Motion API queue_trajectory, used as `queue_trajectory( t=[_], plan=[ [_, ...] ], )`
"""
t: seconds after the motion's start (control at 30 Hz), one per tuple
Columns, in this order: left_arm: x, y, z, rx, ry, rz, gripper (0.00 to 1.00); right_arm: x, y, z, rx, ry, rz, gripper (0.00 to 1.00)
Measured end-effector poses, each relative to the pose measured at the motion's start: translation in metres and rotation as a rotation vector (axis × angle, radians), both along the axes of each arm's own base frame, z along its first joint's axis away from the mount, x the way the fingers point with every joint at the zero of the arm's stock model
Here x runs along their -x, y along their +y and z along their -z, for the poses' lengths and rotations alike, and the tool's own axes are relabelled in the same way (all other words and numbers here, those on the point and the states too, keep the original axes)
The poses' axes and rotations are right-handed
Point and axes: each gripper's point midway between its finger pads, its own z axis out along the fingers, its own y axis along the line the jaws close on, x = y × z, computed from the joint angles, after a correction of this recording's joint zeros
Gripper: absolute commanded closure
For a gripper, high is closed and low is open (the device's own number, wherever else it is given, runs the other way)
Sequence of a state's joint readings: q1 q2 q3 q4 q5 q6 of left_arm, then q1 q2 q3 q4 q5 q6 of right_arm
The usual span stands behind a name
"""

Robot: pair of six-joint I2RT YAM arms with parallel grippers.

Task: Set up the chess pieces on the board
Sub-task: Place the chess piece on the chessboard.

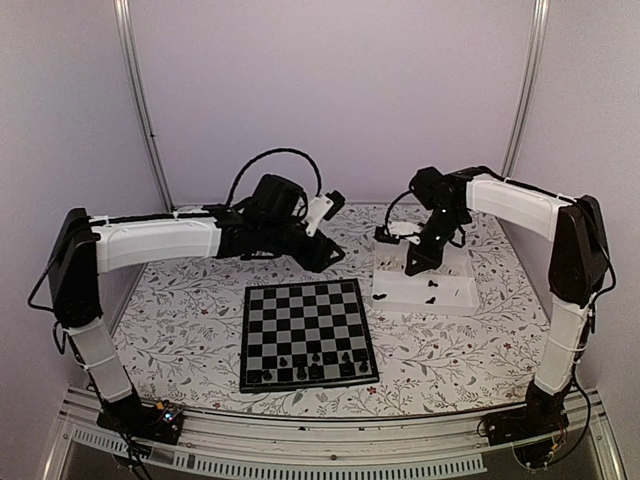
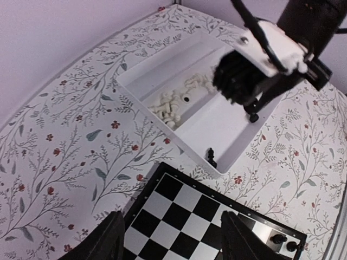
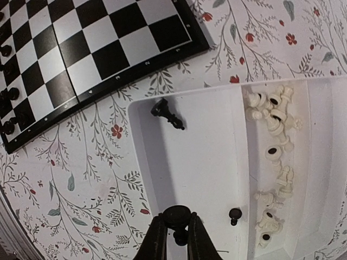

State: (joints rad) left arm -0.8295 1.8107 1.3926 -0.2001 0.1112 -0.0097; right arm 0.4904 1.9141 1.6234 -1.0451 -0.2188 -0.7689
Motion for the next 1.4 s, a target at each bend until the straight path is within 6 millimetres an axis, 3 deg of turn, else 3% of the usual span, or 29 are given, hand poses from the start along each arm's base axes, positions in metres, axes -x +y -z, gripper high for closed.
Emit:
queue_trajectory(
  t=[0.2,0.33,0.47,0.73,1.13,1.4],
  plan=[
    [-0.008,0.077,-0.044,0.023,-0.098,-0.179,0.36,0.02,0.045,-0.014,0.181,-0.11,-0.207,0.94],
    [0.003,0.115,-0.05,0.03,-0.126,-0.254,0.36,0.034,0.061,0.012,0.373,-0.15,-0.337,0.94],
    [0.019,0.134,-0.049,0.046,-0.132,-0.281,0.36,0.042,0.07,0.04,0.555,-0.172,-0.439,0.94],
    [0.039,0.152,-0.055,0.097,-0.15,-0.294,0.35,0.04,0.095,0.048,0.721,-0.272,-0.527,0.94],
    [0.052,0.158,-0.091,0.206,-0.198,-0.287,0.35,0.054,0.125,0.061,0.807,-0.349,-0.616,0.91],
    [0.055,0.158,-0.095,0.223,-0.204,-0.28,0.35,0.055,0.137,0.071,0.811,-0.379,-0.65,0.69]
  ],
)
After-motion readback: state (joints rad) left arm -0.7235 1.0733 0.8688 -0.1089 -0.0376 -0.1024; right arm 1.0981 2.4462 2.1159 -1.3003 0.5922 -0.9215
